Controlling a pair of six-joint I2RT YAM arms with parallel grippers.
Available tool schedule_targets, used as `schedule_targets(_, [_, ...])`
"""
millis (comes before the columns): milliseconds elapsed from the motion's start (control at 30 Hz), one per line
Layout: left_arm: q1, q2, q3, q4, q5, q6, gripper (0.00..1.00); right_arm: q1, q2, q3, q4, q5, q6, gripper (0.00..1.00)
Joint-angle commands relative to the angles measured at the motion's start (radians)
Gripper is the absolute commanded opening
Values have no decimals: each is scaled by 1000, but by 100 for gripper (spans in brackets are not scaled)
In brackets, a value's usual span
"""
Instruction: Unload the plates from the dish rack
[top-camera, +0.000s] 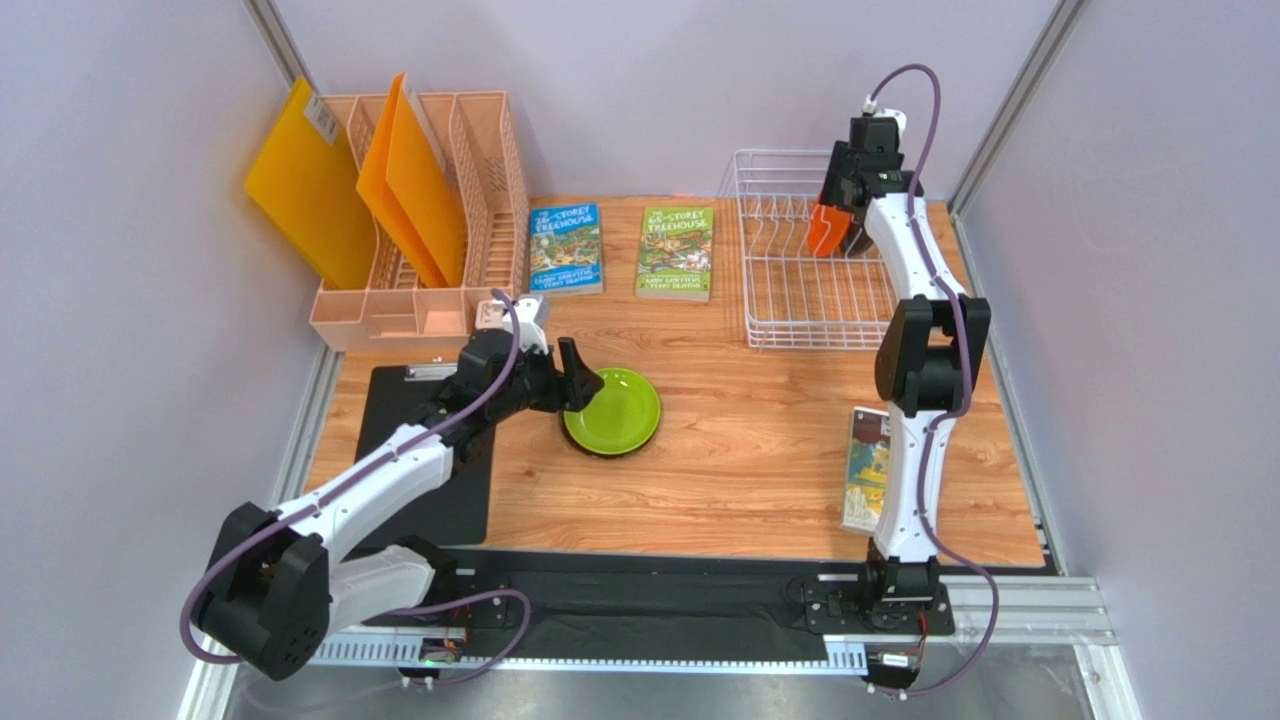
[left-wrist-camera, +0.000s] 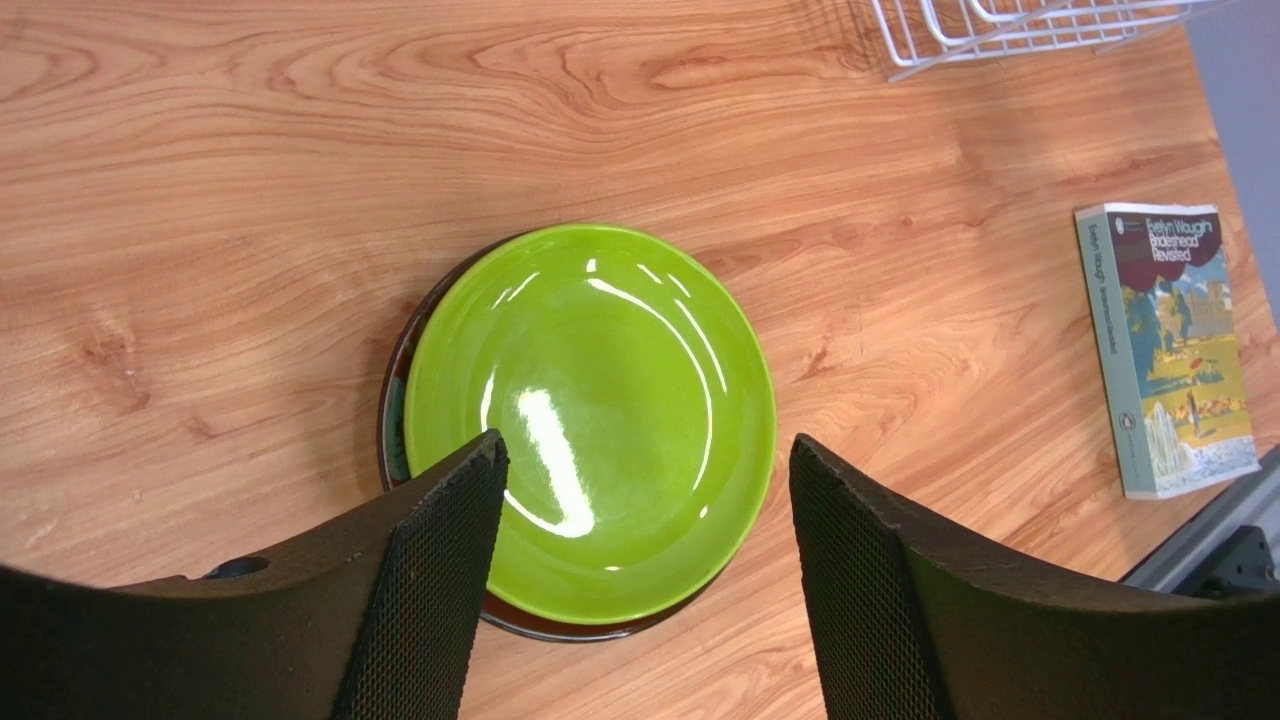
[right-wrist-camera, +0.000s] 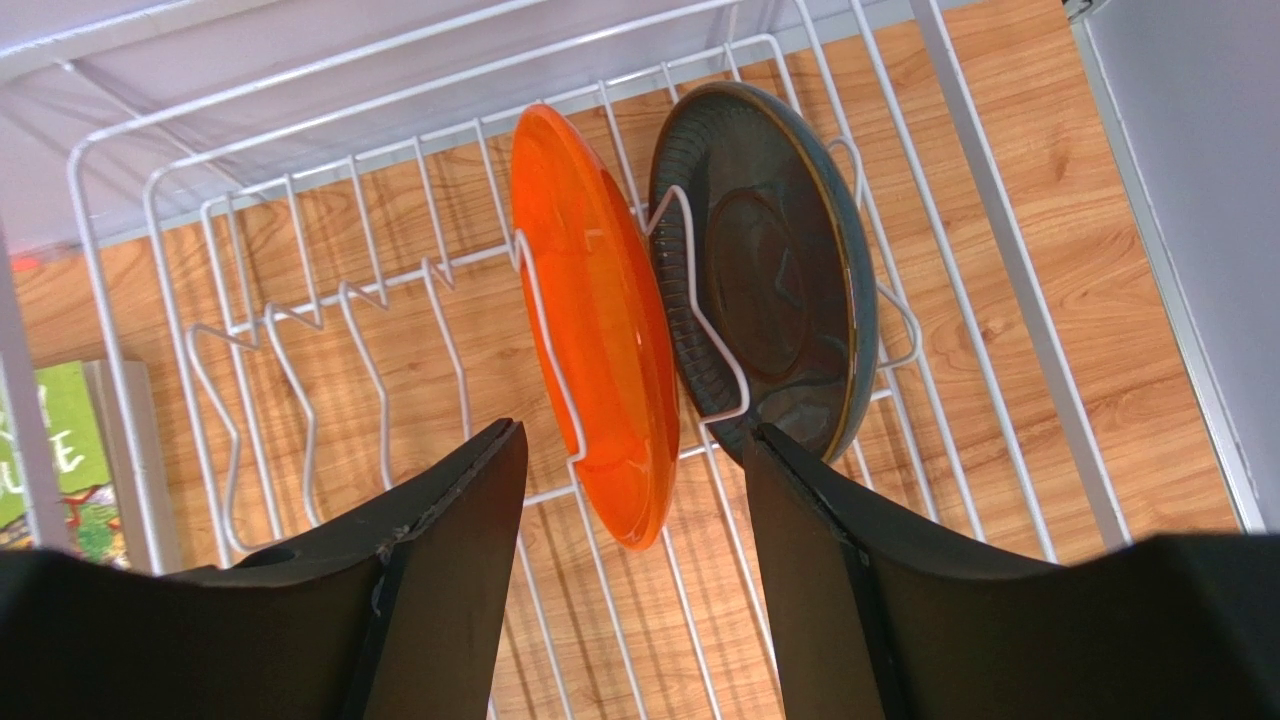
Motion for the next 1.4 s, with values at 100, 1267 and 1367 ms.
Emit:
schedule_targets(100, [0,17,39,47,15,22,75,-6,82,59,33,34,-73,58])
schedule_targets(1267, [0,-82,-7,30,-6,61,99,209,-615,-593,389,410,-133,0])
schedule_targets(1367, [0,-69,9,89,95,85,99,227,-742,-646,161,180,28,0])
